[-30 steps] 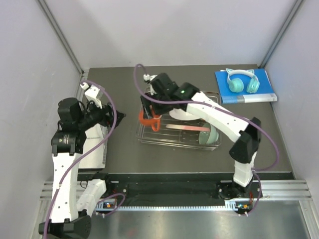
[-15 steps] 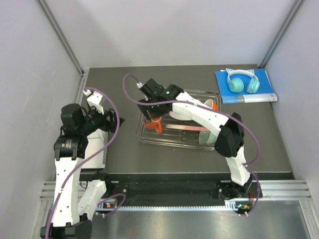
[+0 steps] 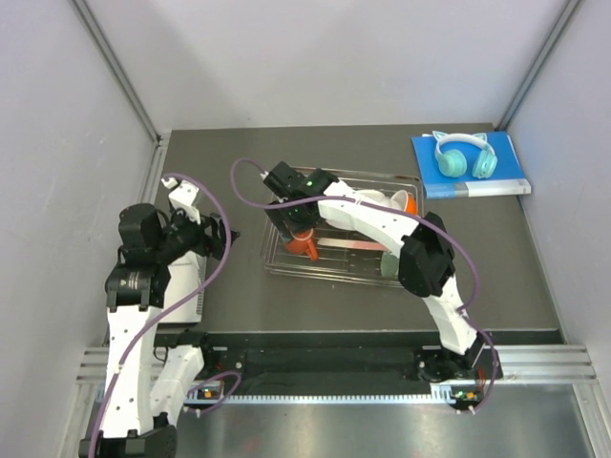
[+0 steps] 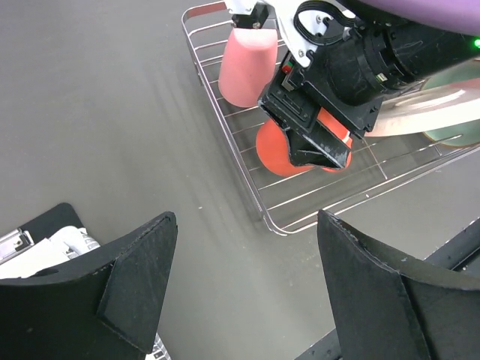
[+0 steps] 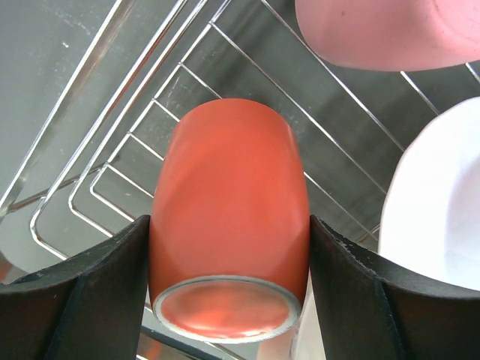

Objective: Load the mixed dishes into the dish rack

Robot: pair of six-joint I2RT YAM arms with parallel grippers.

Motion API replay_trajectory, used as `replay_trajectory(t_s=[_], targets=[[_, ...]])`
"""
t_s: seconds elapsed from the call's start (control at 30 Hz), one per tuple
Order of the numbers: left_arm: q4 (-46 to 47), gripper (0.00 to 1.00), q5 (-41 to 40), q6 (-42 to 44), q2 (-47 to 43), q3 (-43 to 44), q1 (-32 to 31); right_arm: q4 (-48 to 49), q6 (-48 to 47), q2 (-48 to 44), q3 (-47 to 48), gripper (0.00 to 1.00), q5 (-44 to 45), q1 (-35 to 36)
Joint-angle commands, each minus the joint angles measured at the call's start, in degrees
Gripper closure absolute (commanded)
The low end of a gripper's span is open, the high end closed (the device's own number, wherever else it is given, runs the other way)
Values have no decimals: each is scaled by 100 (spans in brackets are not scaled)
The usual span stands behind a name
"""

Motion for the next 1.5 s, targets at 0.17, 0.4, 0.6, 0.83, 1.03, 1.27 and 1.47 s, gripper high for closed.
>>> replay_trajectory(t_s=[0.17, 0.4, 0.6, 0.83, 1.03, 1.27, 1.47], targets=[[278, 21, 153, 74, -177, -51, 24, 225, -188, 281, 149, 100, 146, -26], [243, 21, 171, 83, -229, -95, 16, 225, -241, 528, 298, 73, 138, -26], [234, 21, 232, 83, -247, -139, 24, 286, -276, 528, 316, 33, 138, -26], [190, 21, 241, 153, -230, -157, 16, 216, -399, 151, 395, 0, 296, 27], [102, 21, 223, 163, -203, -95, 24, 23, -478, -307, 439, 0, 586, 18], [67, 20, 13, 145, -151, -7, 24, -328, -505, -763, 860, 0, 630, 44], [-134, 13, -374, -205, 51, 203, 15, 618, -312, -2914, -217, 0, 831, 194]])
